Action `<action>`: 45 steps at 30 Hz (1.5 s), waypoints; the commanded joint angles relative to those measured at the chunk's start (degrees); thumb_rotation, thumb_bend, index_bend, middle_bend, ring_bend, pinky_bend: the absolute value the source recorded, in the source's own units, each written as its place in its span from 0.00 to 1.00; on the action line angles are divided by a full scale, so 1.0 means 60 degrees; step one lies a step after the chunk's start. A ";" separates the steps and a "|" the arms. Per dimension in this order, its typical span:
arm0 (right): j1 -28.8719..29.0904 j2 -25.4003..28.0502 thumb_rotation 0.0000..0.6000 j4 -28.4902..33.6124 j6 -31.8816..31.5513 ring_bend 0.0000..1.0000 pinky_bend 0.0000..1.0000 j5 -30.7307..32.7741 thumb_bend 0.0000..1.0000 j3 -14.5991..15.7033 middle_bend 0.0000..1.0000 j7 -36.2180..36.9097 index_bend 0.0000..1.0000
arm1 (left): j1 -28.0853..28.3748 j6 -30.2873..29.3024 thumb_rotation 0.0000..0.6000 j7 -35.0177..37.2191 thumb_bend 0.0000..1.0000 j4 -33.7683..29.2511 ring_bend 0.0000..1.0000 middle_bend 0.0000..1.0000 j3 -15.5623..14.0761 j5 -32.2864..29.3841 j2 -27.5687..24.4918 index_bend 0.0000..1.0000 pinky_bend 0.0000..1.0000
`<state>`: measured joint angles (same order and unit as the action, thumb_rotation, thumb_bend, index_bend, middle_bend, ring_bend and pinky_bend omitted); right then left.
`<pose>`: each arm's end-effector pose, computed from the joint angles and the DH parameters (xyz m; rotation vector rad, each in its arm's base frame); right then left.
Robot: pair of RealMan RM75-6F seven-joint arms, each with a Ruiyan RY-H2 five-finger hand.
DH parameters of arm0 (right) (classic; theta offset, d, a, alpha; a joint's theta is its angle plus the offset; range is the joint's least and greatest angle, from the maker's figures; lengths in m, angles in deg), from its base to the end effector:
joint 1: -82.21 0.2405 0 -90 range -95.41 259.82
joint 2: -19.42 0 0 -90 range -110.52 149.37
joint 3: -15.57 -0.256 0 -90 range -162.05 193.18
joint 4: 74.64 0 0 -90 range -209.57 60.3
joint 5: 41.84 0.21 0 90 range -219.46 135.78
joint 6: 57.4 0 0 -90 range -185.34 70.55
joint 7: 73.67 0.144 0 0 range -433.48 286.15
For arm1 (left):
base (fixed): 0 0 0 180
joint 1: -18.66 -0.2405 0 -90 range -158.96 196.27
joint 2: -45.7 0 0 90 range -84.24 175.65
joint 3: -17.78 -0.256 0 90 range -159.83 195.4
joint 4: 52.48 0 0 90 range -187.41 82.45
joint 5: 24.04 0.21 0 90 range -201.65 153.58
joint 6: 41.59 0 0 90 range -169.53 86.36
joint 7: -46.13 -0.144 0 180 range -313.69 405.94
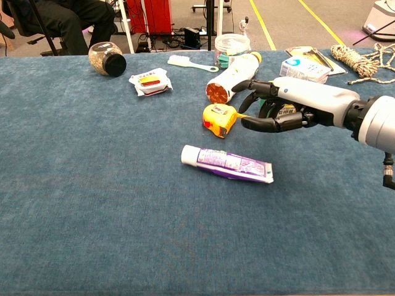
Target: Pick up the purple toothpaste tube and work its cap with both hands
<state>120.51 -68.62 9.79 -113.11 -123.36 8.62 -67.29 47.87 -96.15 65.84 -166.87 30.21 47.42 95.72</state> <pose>-0.1499 -0.3117 -0.0207 1.9338 -1.1911 1.1969 -0.1716 0.2901 0.1557 -1.5736 -1.4559 -1.2036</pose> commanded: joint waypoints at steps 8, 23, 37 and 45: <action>-0.0547 0.0538 0.46 0.0358 -0.0805 0.37 0.32 0.0155 0.39 -0.0023 0.27 -0.0082 0.11 | -0.0332 -0.0315 0.00 -0.0750 0.10 -0.0012 0.03 0.10 -0.0369 0.0012 -0.0364 0.09 0.24; -0.2164 0.1889 0.53 0.1115 -0.2671 0.48 0.43 0.1287 0.39 -0.0225 0.40 -0.1092 0.33 | -0.1710 -0.3255 0.41 -0.4321 0.10 0.0257 0.09 0.18 -0.1121 -0.0367 0.0347 0.27 0.24; -0.3775 0.3050 0.66 0.1778 -0.4367 0.49 0.44 0.1637 0.39 0.0123 0.44 -0.2390 0.39 | -0.3011 -0.5026 0.51 -0.5227 0.10 0.0815 0.11 0.19 -0.1882 0.0864 0.1130 0.30 0.24; -0.4747 0.3513 0.70 0.2053 -0.5075 0.49 0.44 0.1336 0.39 0.0704 0.46 -0.2684 0.41 | -0.3765 -0.5554 0.54 -0.5227 0.10 0.0809 0.11 0.19 -0.2484 0.1669 0.1288 0.30 0.24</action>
<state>93.00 -48.12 21.67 -142.69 -114.83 12.09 -83.08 26.03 -128.76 34.61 -162.20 15.82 56.63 103.14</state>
